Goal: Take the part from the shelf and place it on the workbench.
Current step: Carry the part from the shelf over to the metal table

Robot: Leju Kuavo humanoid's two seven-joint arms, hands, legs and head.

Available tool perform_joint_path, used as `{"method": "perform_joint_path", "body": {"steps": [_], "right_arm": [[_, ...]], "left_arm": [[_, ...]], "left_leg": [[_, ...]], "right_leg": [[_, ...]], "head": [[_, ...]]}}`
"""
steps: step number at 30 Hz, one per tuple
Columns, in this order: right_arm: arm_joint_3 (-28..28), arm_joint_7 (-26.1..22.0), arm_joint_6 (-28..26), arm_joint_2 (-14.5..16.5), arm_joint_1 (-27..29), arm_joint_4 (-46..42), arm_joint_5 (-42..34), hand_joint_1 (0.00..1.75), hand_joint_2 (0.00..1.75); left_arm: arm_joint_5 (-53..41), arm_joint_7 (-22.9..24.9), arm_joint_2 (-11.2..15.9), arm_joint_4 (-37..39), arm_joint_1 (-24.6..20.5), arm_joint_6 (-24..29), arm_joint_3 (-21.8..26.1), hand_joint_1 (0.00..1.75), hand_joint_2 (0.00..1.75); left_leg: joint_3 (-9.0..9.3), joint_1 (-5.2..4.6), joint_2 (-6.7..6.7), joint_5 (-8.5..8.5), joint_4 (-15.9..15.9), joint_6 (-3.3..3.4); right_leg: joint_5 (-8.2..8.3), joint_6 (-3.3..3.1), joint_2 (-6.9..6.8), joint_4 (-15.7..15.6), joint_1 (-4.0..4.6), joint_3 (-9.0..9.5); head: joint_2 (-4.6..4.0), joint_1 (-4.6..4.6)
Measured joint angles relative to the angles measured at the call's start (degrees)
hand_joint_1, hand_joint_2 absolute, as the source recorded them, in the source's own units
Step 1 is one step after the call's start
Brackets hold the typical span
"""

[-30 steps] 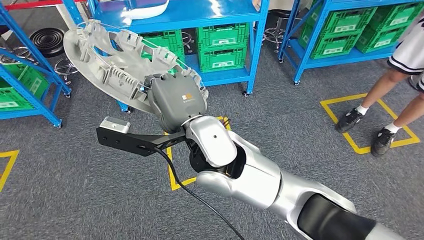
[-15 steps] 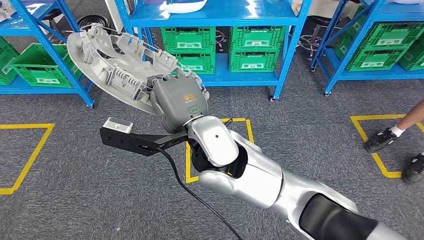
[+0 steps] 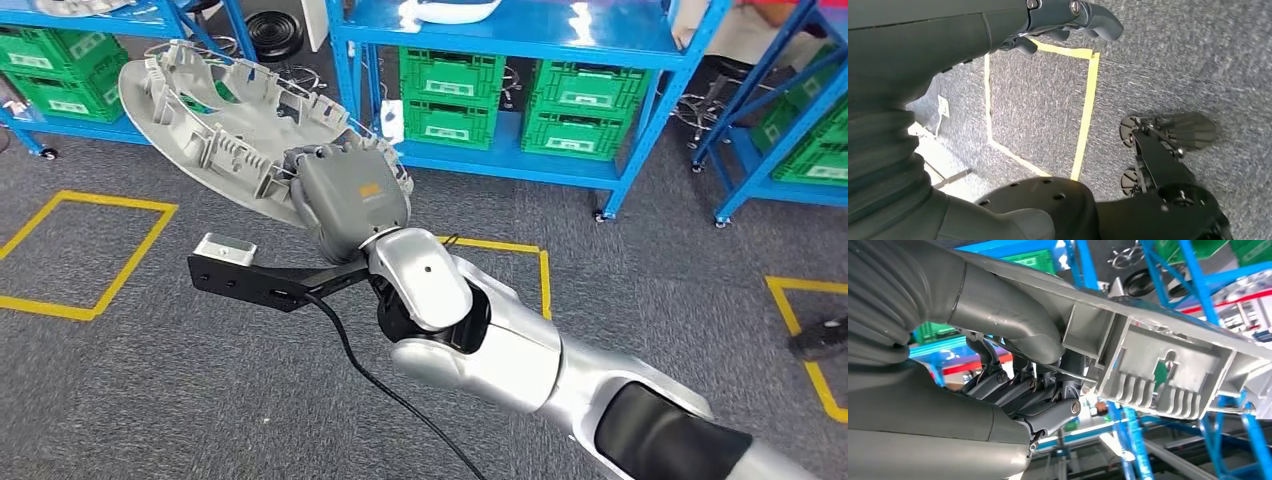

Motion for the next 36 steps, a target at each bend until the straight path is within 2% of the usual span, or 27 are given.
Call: {"method": "perform_joint_path", "body": {"steps": [1,3,4,5,6,7,8,9,10,12,13,15,16,17,18,20,22,23,25,26,28,29,30,31,33,35,36], "right_arm": [[0.0,0.0,0.0,0.0,0.0,0.0,0.0,1.75,1.75],[0.1,0.0,0.0,0.0,-0.1,0.0,0.0,1.75,1.75],[0.1,0.0,0.0,0.0,0.0,0.0,0.0,1.75,1.75],[0.1,0.0,0.0,-0.1,0.0,0.0,0.0,1.75,1.75],[0.1,0.0,0.0,-0.1,0.0,0.1,-0.1,1.75,1.75],[0.2,0.0,0.0,-0.2,0.1,0.2,-0.1,1.75,1.75],[0.2,0.0,0.0,-0.2,0.1,0.3,-0.2,1.75,1.75],[0.3,0.0,0.0,-0.2,0.1,0.5,-0.2,1.75,1.75],[0.4,0.0,0.0,-0.2,0.1,0.6,-0.3,1.75,1.75],[0.6,0.0,-0.2,-0.2,0.0,0.6,-0.3,1.75,1.75],[0.7,0.0,-0.2,-0.1,-0.1,0.7,-0.3,1.75,1.75],[1.0,0.0,-0.3,0.0,-0.1,0.7,-0.3,1.75,1.75],[1.1,0.0,-0.3,0.2,-0.1,0.7,-0.3,1.75,1.75],[1.1,0.0,-0.3,0.4,-0.1,0.7,-0.2,1.75,1.75],[1.2,0.0,-0.3,0.5,-0.2,0.7,-0.2,1.75,1.75],[1.2,0.0,-0.3,0.7,-0.3,0.8,-0.2,1.75,1.75],[1.2,0.0,-0.3,0.7,-0.3,1.0,-0.2,1.75,1.75],[1.3,0.0,-0.3,0.7,-0.3,1.1,-0.2,1.75,1.75],[1.3,0.0,-0.3,0.7,-0.3,1.1,-0.2,1.75,1.75],[1.3,0.0,-0.3,0.8,-0.3,1.1,-0.2,1.75,1.75],[1.3,0.0,-0.3,0.8,-0.5,1.1,-0.1,1.75,1.75],[1.3,0.0,-0.3,0.9,-0.5,1.1,-0.1,1.75,1.75],[1.3,0.0,-0.2,0.9,-0.6,1.1,0.0,1.75,1.75],[1.3,0.0,-0.3,1.0,-0.6,1.1,0.0,1.75,1.75],[1.3,0.0,-0.3,1.1,-0.6,1.1,0.0,1.75,1.75],[1.3,0.0,-0.3,1.0,-0.5,1.0,0.0,1.75,1.75],[1.3,0.0,-0.3,0.9,-0.4,1.0,0.0,1.75,1.75]], "left_arm": [[0.0,0.0,0.0,0.0,0.1,0.0,0.0,0.0,1.75],[0.0,0.0,0.0,0.0,0.2,0.0,0.0,0.0,1.75],[0.0,0.0,0.0,0.0,0.1,0.0,0.0,0.0,1.75],[0.0,0.0,0.0,0.0,0.0,0.0,0.0,0.0,1.75],[0.0,0.0,0.1,0.0,0.0,0.0,0.0,0.0,1.75],[0.0,-0.1,0.1,0.0,-0.1,0.0,0.0,0.0,1.75],[0.0,-0.1,0.1,0.0,0.0,0.0,0.0,0.0,1.75],[0.0,-0.2,0.1,0.0,0.0,0.0,0.0,0.0,1.75],[0.0,-0.2,0.0,0.0,0.1,-0.1,0.0,0.0,1.75],[0.2,-0.2,-0.1,0.0,0.1,-0.1,0.0,0.0,1.75],[0.2,-0.2,-0.1,0.0,0.1,-0.1,0.0,0.0,1.75],[0.3,-0.2,-0.1,0.1,0.3,-0.1,0.0,0.0,1.75],[0.4,-0.2,-0.1,0.1,0.5,-0.1,0.0,0.0,1.75],[0.4,-0.2,-0.1,0.1,0.7,-0.1,0.0,0.0,1.75],[0.4,-0.2,-0.1,0.1,0.8,-0.1,0.0,0.0,1.75],[0.4,-0.2,-0.2,0.1,0.8,-0.1,0.0,0.0,1.75],[0.4,-0.2,-0.2,0.2,0.7,-0.1,0.0,0.0,1.75],[0.4,-0.2,-0.2,0.2,0.7,-0.1,0.0,0.0,1.75],[0.5,-0.2,-0.1,0.2,0.8,-0.1,0.1,0.0,1.75],[0.6,-0.2,-0.1,0.2,0.7,-0.1,0.1,0.0,1.75],[0.8,-0.3,-0.2,0.2,0.6,-0.1,0.1,0.0,1.75],[0.9,-0.4,-0.2,0.2,0.6,-0.1,0.1,0.0,1.75],[0.9,-0.5,-0.2,0.2,0.6,-0.1,0.1,0.0,1.75],[0.9,-0.5,-0.2,0.2,0.7,-0.1,0.1,0.0,1.75],[1.0,-0.5,-0.1,0.1,0.8,-0.1,0.1,0.0,1.75],[1.0,-0.6,-0.1,0.1,0.7,-0.1,0.1,0.0,1.75],[1.0,-0.6,0.0,0.1,0.7,-0.1,0.1,0.0,1.75]], "left_leg": [[-0.12,0.04,-0.68,0.21,-0.1,0.36],[-0.27,0.22,-1.92,0.64,-0.3,1.08],[-0.44,0.26,-2.57,0.79,-0.4,1.33],[-0.61,0.21,-3.26,0.9,-0.3,1.51],[-0.78,0.15,-4.08,0.99,-0.3,1.62],[-0.91,0.08,-4.96,1.06,-0.2,1.65],[-0.99,0.04,-5.84,1.12,-0.1,1.63],[-1.03,0.02,-6.73,1.17,0.0,1.56],[-1.05,0.04,-7.58,1.23,0.1,1.46],[-1.35,0.03,-9.11,1.41,0.2,0.98],[-1.58,0.12,-9.78,1.56,0.2,0.61],[-2.02,0.37,-11.13,2.0,-0.1,-0.27],[-2.2,0.42,-11.12,2.1,-0.2,-0.57],[-2.54,0.29,-9.98,1.8,0.3,-0.83],[-3.26,0.14,-8.2,0.88,1.7,-1.05],[-5.9,0.05,-4.25,-2.47,7.6,-1.49],[-8.32,0.33,-3.07,-4.77,13.3,-1.93],[-8.35,0.46,-2.83,-4.55,13.7,-2.08],[-5.33,0.65,-1.58,-1.8,8.9,-2.25],[-3.25,0.56,-0.08,-0.62,5.2,-2.24],[-0.71,0.29,1.77,0.64,0.5,-1.49],[-0.59,0.1,1.75,0.54,0.0,-0.97],[-0.72,0.04,0.9,0.71,0.0,-0.39],[-0.78,0.05,0.21,0.8,-0.1,0.0],[-0.78,0.17,-1.18,1.06,-0.3,0.75],[-0.87,0.23,-2.58,1.24,-0.3,1.26],[-0.94,0.18,-3.38,1.3,-0.3,1.41]], "right_leg": [[-0.32,0.35,0.51,0.3,-0.15,-0.06],[-2.58,0.89,3.57,3.5,-0.49,-1.39],[-4.44,1.01,5.59,6.9,-0.61,-2.89],[-6.3,1.01,6.8,10.9,-0.61,-4.74],[-7.57,0.96,7.42,14.4,-0.56,-6.46],[-7.85,0.84,7.73,16.4,-0.51,-7.45],[-7.04,0.64,7.91,16.1,-0.47,-7.38],[-5.32,0.39,8.26,13.7,-0.45,-6.21],[-3.22,0.09,9.16,9.8,-0.46,-4.24],[-0.79,-0.27,11.56,2.9,-0.54,-0.92],[-0.45,-0.36,12.26,1.1,-0.5,-0.17],[-0.35,-0.58,11.51,0.5,-0.35,-0.06],[-0.13,-0.89,10.76,0.2,-0.39,0.03],[0.12,-1.22,10.0,-0.1,-0.48,0.16],[0.34,-1.56,9.17,-0.5,-0.6,0.29],[0.46,-1.96,7.46,-0.8,-0.45,0.39],[0.37,-2.13,5.6,-0.8,-0.29,0.37],[0.31,-2.13,4.72,-0.8,-0.27,0.36],[0.14,-1.91,3.15,-0.7,-0.27,0.41],[-0.02,-1.67,2.46,-0.6,-0.18,0.42],[-0.37,-1.1,1.28,-0.2,0.16,0.43],[-0.46,-0.81,0.71,-0.2,0.33,0.45],[-0.54,-0.54,0.08,-0.1,0.38,0.53],[-0.73,-0.17,0.06,0.0,0.26,0.61],[-2.22,0.51,2.68,2.0,-0.18,-0.07],[-5.39,0.81,6.35,8.3,-0.48,-2.99],[-6.9,0.83,7.15,12.1,-0.5,-4.94]], "head": [[0.0,0.02],[-0.01,0.1],[-0.01,0.17],[-0.01,0.21],[0.0,0.25],[0.0,0.26],[0.0,0.25],[0.0,0.26],[0.01,0.26],[0.01,0.23],[0.0,0.2],[-0.01,0.19],[-0.01,0.18],[0.0,0.04],[0.0,-0.11],[0.0,-0.38],[-0.01,-0.38],[-0.01,-0.38],[-0.01,-0.39],[-0.01,-0.4],[-0.01,-0.24],[-0.01,-0.15],[-0.01,-0.06],[-0.01,-0.05],[0.0,-0.03],[0.0,0.04],[-0.01,0.08]]}}
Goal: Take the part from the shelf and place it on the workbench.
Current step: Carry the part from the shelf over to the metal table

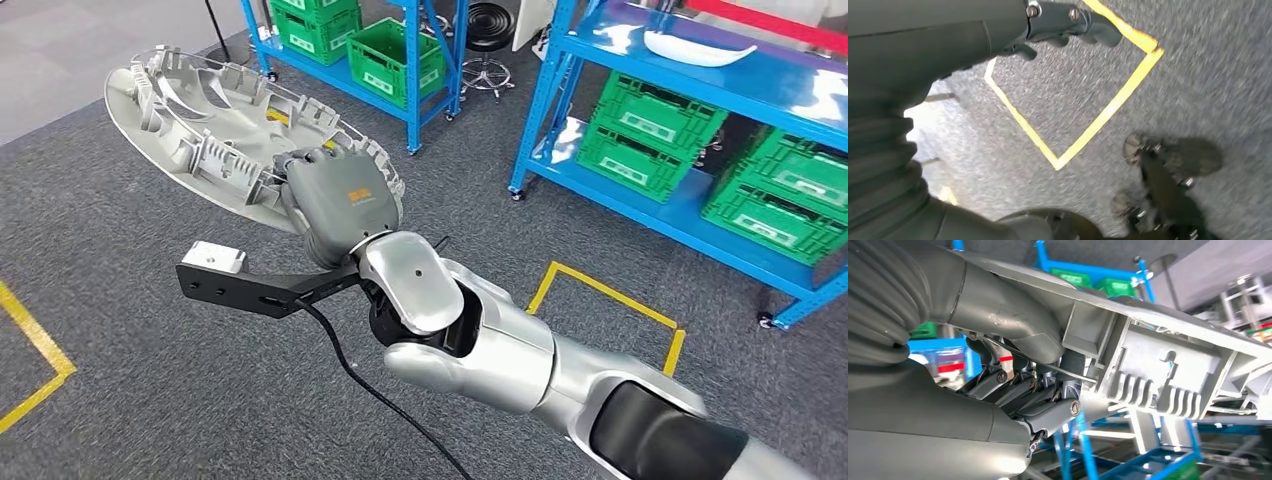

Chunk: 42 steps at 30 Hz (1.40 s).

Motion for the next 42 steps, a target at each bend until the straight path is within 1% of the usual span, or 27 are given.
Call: {"method": "perform_joint_path", "body": {"steps": [1,2,3,4,6,8,10,12,14,16,17,18,20,22,23,25,26,28,30,32,33,34,36,38,40,41,42], "right_arm": [[0.0,0.0,0.0,-0.1,0.2,0.0,0.0,1.75,1.75],[0.0,0.0,0.0,-0.1,0.4,0.0,0.0,1.75,1.75],[0.0,0.0,0.0,-0.1,0.5,0.0,0.0,1.75,1.75],[0.0,0.0,0.0,-0.2,0.6,0.0,0.0,1.75,1.75],[0.0,0.0,0.0,-0.2,0.4,0.0,0.0,1.75,1.75],[0.0,0.0,0.1,-0.2,0.0,0.0,-0.1,1.75,1.75],[0.0,0.0,0.1,-0.2,-0.4,0.0,-0.2,1.75,1.75],[0.0,0.0,0.2,-0.2,-0.7,0.0,-0.2,1.75,1.75],[-0.1,0.0,0.2,-0.2,-0.9,0.0,-0.2,1.75,1.75],[-0.1,0.0,0.2,-0.2,-0.8,0.0,-0.2,1.75,1.75],[-0.1,0.0,0.3,-0.3,-0.7,0.1,-0.2,1.75,1.75],[-0.1,0.0,0.3,-0.3,-0.6,0.1,-0.2,1.75,1.75],[-0.1,0.0,0.5,-0.3,-0.6,0.1,-0.3,1.75,1.75],[-0.1,0.0,0.5,-0.3,-0.7,0.1,-0.3,1.75,1.75],[-0.1,0.0,0.6,-0.3,-0.8,0.1,-0.5,1.75,1.75],[-0.1,0.0,0.6,-0.4,-1.0,0.1,-0.9,1.75,1.75],[-0.1,0.0,0.6,-0.4,-1.1,0.1,-1.1,1.75,1.75],[0.0,0.0,0.4,-0.4,-1.2,0.1,-1.3,1.75,1.75],[0.0,0.0,0.2,-0.6,-1.2,0.1,-1.2,1.75,1.75],[0.0,0.0,0.0,-0.9,-0.9,0.1,-1.2,1.75,1.75],[0.0,0.0,0.0,-1.0,-0.7,0.2,-1.2,1.75,1.75],[0.0,0.0,0.0,-1.0,-0.6,0.2,-1.1,1.75,1.75],[0.0,0.0,0.0,-1.1,-0.6,0.2,-0.6,1.75,1.75],[0.0,0.0,-0.1,-1.1,-0.7,0.2,-0.2,1.75,1.75],[0.0,0.0,-0.1,-1.1,-0.9,0.2,0.0,1.75,1.75],[0.0,0.0,-0.1,-1.1,-1.1,0.2,0.0,1.75,1.75],[0.0,0.0,-0.1,-1.1,-1.2,0.2,0.0,1.75,1.75]], "left_arm": [[0.0,0.0,0.0,0.0,0.0,0.0,0.0,0.0,1.75],[0.0,0.0,0.0,0.0,0.0,0.0,0.0,0.0,1.75],[0.0,0.0,0.0,0.0,0.0,0.1,0.0,0.0,1.75],[0.0,0.1,0.0,0.0,0.1,0.1,0.0,0.0,1.75],[0.0,0.1,-0.1,0.0,0.2,0.1,0.0,0.0,1.75],[0.0,0.0,-0.2,0.0,0.2,0.1,0.0,0.0,1.75],[-0.1,0.0,-0.1,0.1,0.3,0.1,0.0,0.0,1.75],[-0.1,-0.1,-0.1,0.1,0.5,0.1,0.0,0.0,1.75],[-0.1,-0.1,-0.1,0.1,0.4,0.2,0.0,0.0,1.75],[-0.1,-0.1,-0.1,0.1,0.2,0.2,0.0,0.0,1.75],[-0.1,-0.1,-0.1,0.1,0.2,0.2,0.0,0.0,1.75],[-0.1,-0.1,-0.1,0.1,0.3,0.2,0.0,0.0,1.75],[-0.1,-0.1,0.0,0.1,0.3,0.2,0.0,0.0,1.75],[-0.1,-0.1,0.0,0.1,0.2,0.2,0.0,0.0,1.75],[-0.1,-0.1,0.0,0.1,0.1,0.2,0.0,0.0,1.75],[-0.1,0.0,-0.1,0.1,0.1,0.4,0.0,0.0,1.75],[0.0,0.0,-0.1,0.1,0.2,0.4,0.0,0.0,1.75],[0.0,0.1,-0.2,0.1,0.2,0.5,0.0,0.0,1.75],[0.0,0.1,-0.2,0.1,0.1,0.5,0.0,0.0,1.75],[0.1,0.1,-0.2,0.1,-0.1,0.5,0.0,0.0,1.75],[0.1,0.1,-0.2,0.1,-0.1,0.5,0.0,0.0,1.75],[0.2,0.1,-0.2,0.1,-0.1,0.5,0.0,0.0,1.75],[0.3,0.0,-0.4,0.1,-0.1,0.5,0.0,0.0,1.75],[0.3,0.0,-0.6,0.1,-0.3,0.5,0.0,0.0,1.75],[0.3,0.1,-0.7,0.1,-0.4,0.5,0.0,0.0,1.75],[0.3,0.2,-0.7,0.1,-0.4,0.5,0.0,0.0,1.75],[0.4,0.2,-0.7,0.1,-0.3,0.5,0.0,0.0,1.75]], "left_leg": [[-0.06,-0.05,-0.9,0.03,0.1,0.05],[-0.09,-0.1,-1.82,0.04,0.1,0.06],[-0.11,-0.12,-2.73,0.06,0.2,0.04],[-0.11,-0.12,-3.61,0.08,0.3,-0.01],[-0.31,-0.08,-5.18,0.16,0.5,-0.34],[-0.73,0.13,-6.51,0.42,0.5,-1.06],[-1.12,0.39,-7.56,0.78,0.2,-1.94],[-1.92,0.24,-5.17,-0.04,1.4,-2.46],[-4.28,0.09,-1.11,-3.13,6.6,-2.78],[-7.18,0.25,0.32,-6.16,13.3,-3.16],[-7.72,0.33,0.51,-6.46,14.8,-3.3],[-7.21,0.4,0.71,-5.78,14.3,-3.41],[-3.28,0.47,2.42,-2.68,7.7,-3.52],[0.15,0.22,4.68,-0.88,1.6,-3.04],[0.66,0.09,5.17,-0.8,0.5,-2.66],[0.46,-0.09,3.9,-0.73,0.4,-1.78],[0.42,-0.04,3.2,-0.64,0.3,-1.46],[0.45,0.16,1.81,-0.37,0.2,-0.77],[0.31,0.27,0.34,-0.18,0.2,-0.34],[0.19,0.21,-1.47,-0.07,0.2,-0.17],[0.17,0.18,-2.42,-0.04,0.3,-0.17],[0.17,0.17,-3.33,0.0,0.3,-0.2],[0.05,0.15,-5.04,0.07,0.4,-0.47],[-0.3,0.26,-6.5,0.23,0.5,-1.12],[-0.74,0.47,-7.84,0.52,0.2,-2.03],[-0.91,0.53,-7.86,0.59,0.1,-2.39],[-1.25,0.4,-6.77,0.27,0.5,-2.7]], "right_leg": [[-0.77,-0.03,0.38,2.9,0.01,-1.59],[-0.54,-0.12,0.58,4.0,0.02,-2.37],[0.79,-0.3,0.78,2.9,0.02,-2.01],[2.82,-0.53,1.26,-0.2,0.01,-0.69],[6.07,-0.94,3.68,-7.7,-0.07,2.64],[6.95,-1.07,5.0,-11.0,0.02,4.05],[7.24,-1.45,3.75,-11.5,0.21,4.14],[7.68,-2.21,2.24,-12.2,0.13,4.41],[7.89,-2.71,0.59,-12.6,0.09,4.58],[7.85,-2.89,-1.1,-12.6,0.19,4.51],[7.82,-2.89,-1.95,-12.6,0.21,4.49],[7.77,-2.85,-2.76,-12.5,0.2,4.47],[7.56,-2.54,-4.29,-12.3,0.2,4.52],[7.2,-1.96,-5.5,-12.0,0.51,4.54],[7.07,-1.67,-6.01,-11.9,0.69,4.57],[6.91,-1.11,-7.12,-11.8,0.79,4.77],[6.65,-0.75,-6.81,-11.6,0.62,4.85],[4.71,-0.09,-3.87,-8.8,0.21,3.82],[1.16,0.18,-0.41,-1.6,0.02,0.4],[-0.51,0.13,0.55,4.4,0.02,-2.77],[0.26,-0.01,0.68,4.5,0.03,-3.04],[1.95,-0.23,0.94,2.4,0.02,-2.23],[5.81,-0.85,3.21,-5.4,-0.06,1.28],[7.45,-1.14,5.16,-10.6,-0.04,3.55],[7.49,-1.42,4.51,-11.4,0.09,3.8],[7.66,-1.75,3.74,-11.6,0.02,3.93],[7.87,-2.11,2.97,-12.0,-0.1,4.09]], "head": [[0.0,0.01],[0.0,0.01],[0.0,0.01],[0.0,0.01],[0.0,0.01],[0.0,0.02],[0.01,0.04],[0.01,-0.11],[0.0,-0.3],[0.0,-0.32],[0.0,-0.32],[0.0,-0.33],[0.0,-0.33],[0.0,-0.24],[0.0,-0.14],[0.0,0.05],[0.0,0.07],[0.01,0.13],[0.01,0.23],[0.0,0.26],[0.0,0.26],[0.0,0.26],[0.0,0.23],[0.01,0.24],[0.01,0.28],[0.01,0.26],[0.01,0.12]]}}
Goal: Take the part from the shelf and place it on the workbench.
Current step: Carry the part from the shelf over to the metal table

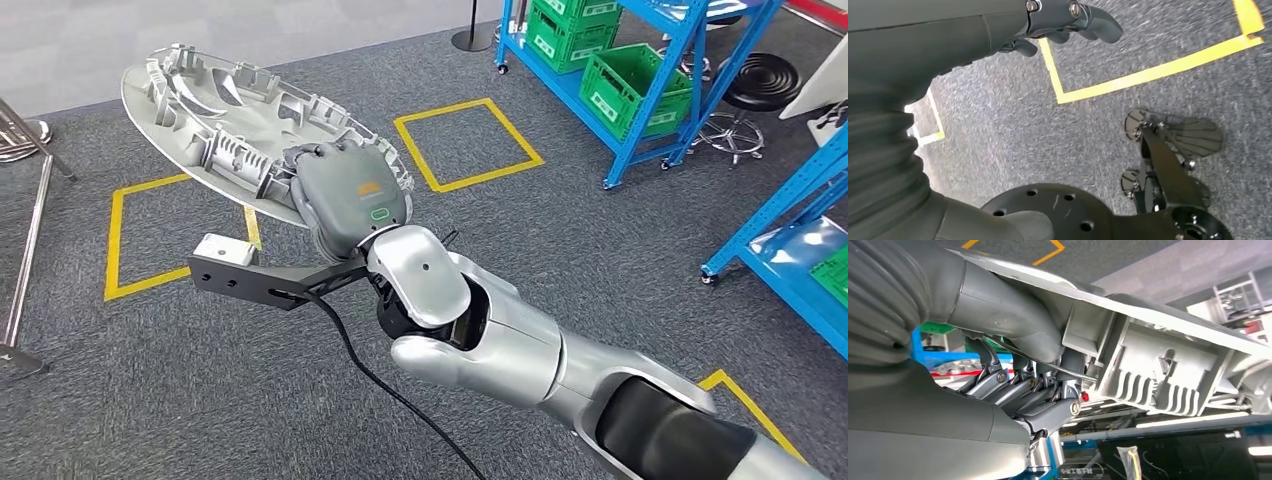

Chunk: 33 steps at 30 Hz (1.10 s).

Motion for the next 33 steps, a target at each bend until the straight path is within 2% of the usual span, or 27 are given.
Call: {"method": "perform_joint_path", "body": {"steps": [1,3,4,5,6,7,8,9,11,12,14,15,16,18,19,20,21,22,23,25,26,27,29,30,31,33], "right_arm": [[0.0,0.0,0.0,0.0,-0.2,0.0,0.0,1.75,1.75],[0.0,0.0,0.0,0.1,-0.4,0.1,0.0,1.75,1.75],[0.1,0.0,0.0,0.1,-0.5,0.2,0.0,1.75,1.75],[0.2,0.0,0.0,0.1,-0.5,0.3,-0.1,1.75,1.75],[0.4,0.0,0.0,0.0,-0.4,0.4,-0.2,1.75,1.75],[0.6,0.0,0.0,0.0,-0.5,0.5,-0.3,1.75,1.75],[0.8,0.0,0.0,0.0,-0.5,0.6,-0.4,1.75,1.75],[0.9,0.0,0.0,0.0,-0.5,0.7,-0.5,1.75,1.75],[1.0,0.0,0.0,0.0,-0.6,0.7,-0.6,1.75,1.75],[1.0,0.0,0.0,0.0,-0.6,0.7,-0.6,1.75,1.75],[1.1,0.0,-0.1,-0.1,-0.6,0.7,-0.6,1.75,1.75],[1.1,0.0,-0.1,-0.1,-0.7,0.7,-0.6,1.75,1.75],[1.1,0.0,-0.1,-0.1,-0.7,0.7,-0.6,1.75,1.75],[1.1,0.0,-0.1,-0.4,-0.6,0.7,-0.4,1.75,1.75],[1.1,0.0,-0.1,-0.6,-0.5,0.7,-0.3,1.75,1.75],[1.1,0.0,0.0,-0.8,-0.2,0.7,-0.2,1.75,1.75],[1.1,0.0,0.0,-0.9,0.0,0.7,-0.1,1.75,1.75],[1.1,0.0,0.0,-1.0,0.2,0.7,0.0,1.75,1.75],[1.1,0.0,0.0,-1.0,0.3,0.7,0.0,1.75,1.75],[1.1,0.0,0.0,-1.1,0.3,0.7,0.0,1.75,1.75],[1.1,0.0,0.0,-1.1,0.3,0.6,0.1,1.75,1.75],[1.1,0.0,0.0,-1.1,0.3,0.6,0.1,1.75,1.75],[1.1,0.0,0.0,-1.2,0.3,0.4,0.3,1.75,1.75],[1.1,0.0,0.0,-1.2,0.4,0.4,0.4,1.75,1.75],[1.1,0.0,0.0,-1.2,0.4,0.3,0.6,1.75,1.75],[1.1,0.0,0.0,-1.2,0.7,0.1,1.2,1.75,1.75]], "left_arm": [[0.0,0.1,0.0,0.0,0.0,0.0,0.0,0.0,1.75],[0.0,0.2,-0.2,0.0,-0.2,0.1,0.0,0.0,1.75],[0.0,0.3,-0.2,0.0,-0.3,0.1,0.0,0.0,1.75],[0.0,0.3,-0.3,0.0,-0.4,0.1,0.0,0.0,1.75],[0.0,0.4,-0.3,0.0,-0.4,0.1,0.0,0.0,1.75],[0.0,0.4,-0.3,0.0,-0.4,0.1,0.0,0.0,1.75],[0.0,0.3,-0.3,0.0,-0.3,0.1,0.0,0.0,1.75],[0.0,0.3,-0.3,0.0,-0.4,0.1,0.0,0.0,1.75],[0.0,0.1,-0.3,0.0,-0.5,0.1,0.0,0.0,1.75],[0.0,0.1,-0.4,0.0,-0.5,0.1,0.0,0.0,1.75],[-0.2,0.2,-0.4,0.0,-0.5,0.1,0.0,0.0,1.75],[-0.3,0.3,-0.4,0.0,-0.5,0.1,0.0,0.0,1.75],[-0.3,0.4,-0.5,0.0,-0.5,0.1,0.0,0.0,1.75],[-0.4,0.4,-0.5,0.0,-0.7,0.1,0.0,0.0,1.75],[-0.4,0.3,-0.5,0.0,-0.8,0.0,0.0,0.0,1.75],[-0.4,0.3,-0.5,0.0,-0.8,0.0,0.0,0.0,1.75],[-0.5,0.2,-0.5,0.0,-0.7,0.0,0.0,0.0,1.75],[-0.5,0.2,-0.5,0.0,-0.6,0.0,0.0,0.0,1.75],[-0.5,0.2,-0.5,0.0,-0.5,0.0,0.0,0.0,1.75],[-0.5,0.2,-0.5,0.0,-0.5,-0.1,0.0,0.0,1.75],[-0.5,0.2,-0.5,0.0,-0.6,-0.1,0.0,0.0,1.75],[-0.6,0.3,-0.5,0.0,-0.6,-0.1,0.0,0.0,1.75],[-0.7,0.4,-0.5,0.0,-0.4,-0.1,0.0,0.0,1.75],[-0.7,0.5,-0.5,0.0,-0.3,-0.2,0.0,0.0,1.75],[-0.7,0.4,-0.4,0.0,-0.2,-0.2,0.0,0.0,1.75],[-0.4,0.0,-0.4,0.0,-0.1,-0.2,0.0,0.0,1.75]], "left_leg": [[-0.74,-0.13,1.77,-0.92,1.3,-0.27],[-3.47,-0.26,5.83,-4.33,7.2,-0.74],[-5.19,-0.17,6.7,-5.98,10.9,-0.98],[-6.4,-0.08,7.11,-6.83,13.6,-1.18],[-6.67,0.0,7.37,-6.62,14.4,-1.33],[-5.8,0.08,7.69,-5.45,13.0,-1.44],[-3.9,0.11,8.49,-3.64,9.6,-1.48],[-1.76,0.04,10.07,-2.1,5.6,-1.37],[1.05,-0.22,12.11,-0.37,0.4,-0.53],[1.34,-0.38,12.28,-0.3,-0.3,0.0],[1.29,-0.38,10.68,-0.13,-0.3,0.89],[1.37,-0.28,9.95,-0.03,-0.4,1.27],[1.46,-0.13,9.22,0.11,-0.6,1.65],[1.46,0.06,7.74,0.28,-0.7,2.19],[1.38,0.08,6.93,0.32,-0.6,2.34],[1.32,0.08,6.04,0.33,-0.6,2.4],[1.28,0.08,5.13,0.34,-0.5,2.4],[1.26,0.09,4.21,0.33,-0.4,2.37],[1.25,0.12,3.31,0.33,-0.3,2.28],[1.06,0.17,1.67,0.35,0.0,1.84],[0.88,0.19,0.98,0.43,0.0,1.46],[0.69,0.24,0.36,0.55,0.0,1.03],[0.35,0.42,-0.83,0.93,-0.4,0.1],[0.12,0.38,-0.37,0.86,-0.3,-0.23],[-0.38,0.29,0.95,0.29,0.5,-0.49],[-2.68,0.04,4.93,-2.6,5.5,-0.76]], "right_leg": [[0.18,-0.36,-0.85,-0.4,-0.14,0.16],[0.22,-0.83,-2.48,-0.6,-0.03,0.34],[0.14,-0.97,-3.37,-0.6,0.05,0.36],[0.05,-1.01,-4.26,-0.6,0.1,0.39],[-0.05,-1.0,-5.13,-0.6,0.12,0.43],[-0.18,-0.91,-5.95,-0.5,0.11,0.49],[-0.34,-0.75,-6.69,-0.4,0.1,0.59],[-0.57,-0.51,-7.36,-0.3,0.2,0.68],[-1.01,0.06,-8.52,0.1,0.54,0.84],[-1.17,0.34,-9.11,0.1,0.73,0.94],[-1.47,0.93,-10.24,0.1,0.73,1.3],[-1.93,1.29,-9.67,0.5,0.56,1.34],[-2.87,1.63,-8.28,1.8,0.33,0.94],[-6.04,2.11,-4.32,7.9,-0.05,-1.74],[-7.71,2.22,-3.13,11.9,-0.1,-3.74],[-8.67,2.28,-2.57,15.1,-0.1,-5.44],[-8.61,2.28,-2.33,16.6,-0.11,-6.4],[-7.35,2.19,-2.19,15.7,-0.14,-6.22],[-5.25,2.06,-1.78,12.6,-0.22,-4.96],[-1.72,1.74,0.45,4.7,-0.45,-1.6],[-0.94,1.64,1.36,2.3,-0.49,-0.55],[-0.85,1.5,1.84,1.2,-0.41,-0.12],[-0.68,0.96,0.71,0.8,-0.26,0.1],[-0.49,0.54,-0.02,0.5,-0.29,0.28],[-0.28,0.09,-0.76,0.2,-0.4,0.46],[-0.06,-0.52,-2.23,-0.1,-0.37,0.63]], "head": [[0.0,-0.16],[0.0,-0.45],[0.0,-0.44],[0.0,-0.44],[0.0,-0.45],[-0.01,-0.45],[-0.01,-0.46],[-0.01,-0.46],[-0.01,-0.34],[-0.01,-0.26],[-0.01,-0.14],[-0.01,-0.14],[-0.01,-0.12],[-0.01,-0.04],[-0.01,0.01],[-0.01,0.03],[-0.01,0.04],[-0.01,0.04],[-0.01,0.04],[-0.01,0.03],[-0.01,0.01],[-0.01,0.0],[-0.01,0.0],[-0.01,-0.04],[-0.01,-0.2],[-0.01,-0.5]]}}
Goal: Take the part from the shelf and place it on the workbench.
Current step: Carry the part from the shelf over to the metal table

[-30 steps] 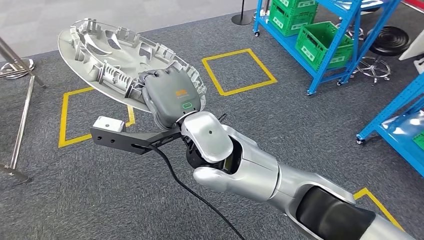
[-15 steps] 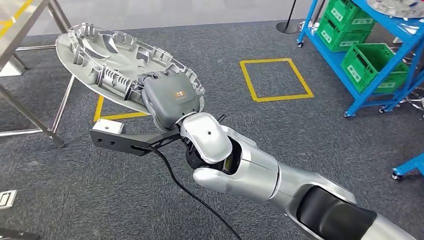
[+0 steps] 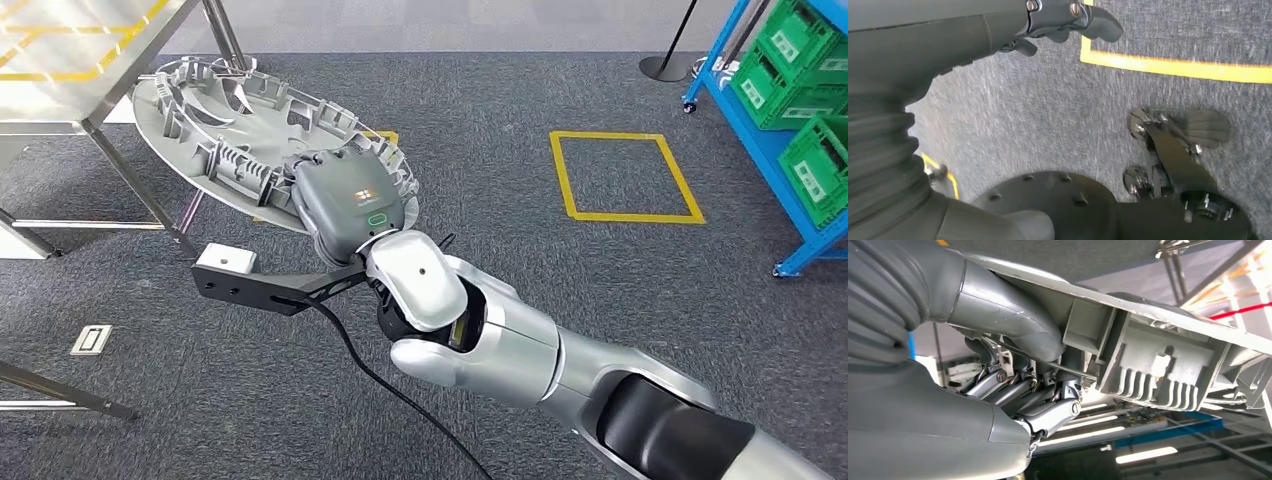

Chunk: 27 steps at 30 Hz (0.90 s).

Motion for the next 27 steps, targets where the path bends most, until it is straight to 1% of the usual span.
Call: {"method": "perform_joint_path", "body": {"steps": [1,2,3,4,5,6,7,8,9,10,11,12,13,14,15,16,17,18,19,20,21,22,23,24,25,26,27], "right_arm": [[0.0,0.0,0.0,0.0,0.4,-0.1,0.5,1.75,1.75],[0.0,0.0,0.0,0.0,0.9,-0.2,1.0,1.75,1.75],[-0.1,0.0,0.0,0.0,1.5,-0.2,1.5,1.75,1.75],[-0.2,0.0,-0.1,0.0,2.0,-0.2,1.9,1.75,1.75],[-0.3,0.0,-0.1,0.0,2.6,-0.3,2.2,1.75,1.75],[-0.4,0.0,-0.1,0.0,3.0,-0.5,2.5,1.75,1.75],[-0.6,0.0,-0.1,0.0,3.3,-0.6,2.6,1.75,1.75],[-0.8,0.0,-0.1,0.0,3.4,-0.8,2.8,1.75,1.75],[-0.9,0.0,-0.1,0.0,3.5,-0.9,2.9,1.75,1.75],[-1.1,0.0,-0.2,0.0,3.6,-1.0,3.0,1.75,1.75],[-1.2,0.0,-0.2,0.0,3.6,-1.1,3.1,1.75,1.75],[-1.4,0.0,-0.2,0.0,3.6,-1.2,3.3,1.75,1.75],[-1.5,0.0,-0.2,0.0,3.8,-1.3,3.4,1.75,1.75],[-1.6,0.0,-0.2,0.0,3.9,-1.4,3.6,1.75,1.75],[-1.7,0.0,-0.2,0.0,4.2,-1.5,3.8,1.75,1.75],[-1.7,0.0,-0.2,0.0,4.5,-1.6,4.0,1.75,1.75],[-1.7,0.0,-0.1,0.0,4.8,-1.6,4.1,1.75,1.75],[-1.7,0.0,0.0,0.0,5.1,-1.6,4.3,1.75,1.75],[-1.7,0.0,0.1,0.0,5.3,-1.6,4.3,1.75,1.75],[-1.7,0.0,0.1,0.0,5.4,-1.6,4.4,1.75,1.75],[-1.8,0.0,0.2,0.0,5.5,-1.7,4.4,1.75,1.75],[-1.8,0.0,0.2,0.0,5.5,-1.8,4.5,1.75,1.75],[-1.8,0.0,0.2,0.0,5.5,-2.0,4.6,1.75,1.75],[-1.8,0.0,0.2,0.0,5.5,-2.2,4.7,1.75,1.75],[-1.8,0.0,0.2,0.0,5.5,-2.3,4.7,1.75,1.75],[-1.9,0.0,0.2,0.0,5.5,-2.4,4.7,1.75,1.75],[-1.9,0.0,0.3,0.1,5.5,-2.4,4.7,1.75,1.75]], "left_arm": [[0.2,-0.3,0.0,0.0,-0.1,0.0,0.0,0.0,1.75],[0.3,-0.5,0.0,0.0,-0.2,0.0,0.0,0.0,1.75],[0.4,-0.6,0.0,0.0,-0.2,0.1,0.0,0.0,1.75],[0.5,-0.6,0.0,0.0,-0.2,0.1,0.0,0.0,1.75],[0.5,-0.5,0.1,0.0,-0.2,0.1,0.0,0.0,1.75],[0.5,-0.4,0.1,0.0,-0.2,0.1,0.0,0.0,1.75],[0.5,-0.3,0.1,0.0,-0.2,0.2,0.0,0.0,1.75],[0.5,-0.3,0.2,0.0,-0.3,0.2,0.0,0.0,1.75],[0.5,-0.3,0.2,0.0,-0.3,0.2,0.0,0.0,1.75],[0.5,-0.3,0.1,0.0,-0.3,0.2,0.0,0.0,1.75],[0.5,-0.2,0.1,0.0,-0.2,0.2,0.0,0.0,1.75],[0.6,0.0,0.1,0.0,-0.1,0.2,0.0,0.0,1.75],[0.7,0.2,0.1,0.0,0.0,0.3,0.0,0.0,1.75],[0.8,0.3,0.1,0.0,0.1,0.4,0.0,0.0,1.75],[1.0,0.4,0.1,0.0,0.1,0.5,0.0,0.0,1.75],[1.2,0.4,0.1,0.0,0.1,0.6,0.0,0.0,1.75],[1.3,0.4,0.0,0.0,0.1,0.7,0.1,0.0,1.75],[1.4,0.4,0.0,0.0,0.2,0.8,0.1,0.0,1.75],[1.4,0.4,0.0,0.0,0.3,0.8,0.1,0.0,1.75],[1.4,0.3,0.0,0.0,0.5,0.8,0.1,0.0,1.75],[1.4,0.3,0.0,0.0,0.5,0.8,0.1,0.0,1.75],[1.4,0.3,-0.1,0.0,0.6,0.8,0.1,0.0,1.75],[1.3,0.4,-0.1,0.0,0.5,0.8,0.1,0.0,1.75],[1.3,0.6,-0.2,0.0,0.5,0.8,0.1,0.0,1.75],[1.2,0.9,-0.2,0.0,0.4,0.9,0.1,0.0,1.75],[1.1,1.1,-0.2,0.0,0.5,0.9,0.1,0.0,1.75],[1.1,1.3,-0.2,0.0,0.6,0.9,0.1,0.0,1.75]], "left_leg": [[-1.66,0.0,1.31,-1.8,3.7,-0.13],[-3.12,0.02,1.93,-3.09,7.0,-0.25],[-3.86,0.04,2.25,-3.5,8.9,-0.33],[-3.58,0.05,2.47,-2.9,8.7,-0.38],[-2.22,0.05,2.83,-1.47,6.4,-0.38],[-0.06,0.02,3.85,0.25,2.5,-0.29],[1.95,-0.18,5.11,1.46,-1.1,-0.03],[3.35,-0.35,6.02,2.26,-3.8,0.4],[4.01,-0.52,6.56,2.51,-5.3,0.86],[3.94,-0.69,6.23,2.45,-5.5,1.36],[3.79,-0.66,5.42,2.6,-5.6,1.8],[3.79,-0.57,4.69,2.73,-5.7,2.15],[3.82,-0.44,3.98,2.87,-5.8,2.51],[3.86,-0.28,3.31,3.04,-5.9,2.85],[3.83,-0.14,2.62,3.15,-6.0,3.09],[3.73,-0.1,1.91,3.22,-6.0,3.26],[3.64,-0.09,1.13,3.27,-6.0,3.36],[3.57,-0.1,0.26,3.31,-5.9,3.38],[3.53,-0.1,-0.63,3.34,-5.8,3.35],[3.5,-0.1,-1.54,3.38,-5.7,3.28],[3.48,-0.08,-2.42,3.43,-5.6,3.17],[3.38,-0.11,-3.2,3.51,-5.6,2.97],[3.22,-0.12,-3.97,3.62,-5.5,2.67],[3.01,-0.09,-4.61,3.76,-5.5,2.29],[2.8,-0.03,-5.21,3.93,-5.6,1.85],[2.56,0.07,-5.85,4.13,-5.8,1.38],[2.36,0.15,-5.78,4.23,-5.9,1.04]], "right_leg": [[-0.02,-0.19,-0.78,0.0,0.11,-0.01],[-0.07,-0.26,-1.63,0.0,0.21,-0.02],[-0.15,-0.31,-2.49,0.0,0.27,-0.01],[-0.23,-0.3,-3.32,0.1,0.29,0.01],[-0.33,-0.21,-4.08,0.1,0.3,0.03],[-0.47,-0.04,-4.8,0.2,0.33,0.08],[-0.65,0.22,-5.43,0.4,0.52,0.07],[-0.79,0.5,-6.05,0.5,0.71,0.08],[-0.9,0.77,-6.63,0.6,0.92,0.1],[-0.94,1.03,-7.21,0.6,1.07,0.16],[-0.98,1.31,-7.85,0.5,1.06,0.31],[-1.21,1.68,-7.71,0.6,0.92,0.4],[-1.86,2.06,-6.59,1.4,0.74,0.2],[-3.06,2.39,-4.9,3.2,0.54,-0.49],[-4.73,2.64,-2.83,6.2,0.35,-1.82],[-6.55,2.77,-1.31,10.0,0.3,-3.59],[-7.93,2.84,-0.61,13.6,0.28,-5.37],[-8.42,2.84,-0.31,15.9,0.27,-6.59],[-7.79,2.76,-0.16,16.2,0.26,-6.84],[-6.16,2.6,0.07,14.2,0.23,-5.96],[-4.03,2.36,0.75,10.5,0.19,-4.22],[-2.49,2.11,2.03,6.5,0.14,-2.37],[-1.44,1.98,3.04,3.4,0.11,-0.94],[-1.05,1.89,3.76,1.6,0.15,-0.17],[-1.15,1.8,3.91,1.0,0.26,0.0],[-0.94,1.63,3.25,0.8,0.3,0.05],[-0.73,1.27,2.56,0.6,0.25,0.15]], "head": [[0.0,-0.1],[0.0,-0.09],[0.0,-0.1],[0.0,-0.1],[0.0,-0.1],[0.0,-0.11],[0.0,-0.13],[0.0,-0.09],[0.0,-0.02],[0.0,0.03],[0.0,0.1],[0.0,0.11],[0.0,0.11],[0.0,0.18],[0.0,0.25],[0.0,0.3],[0.0,0.34],[0.0,0.34],[0.0,0.35],[0.0,0.35],[0.0,0.36],[0.0,0.33],[0.0,0.34],[0.0,0.32],[0.0,0.33],[0.0,0.36],[0.0,0.36]]}}
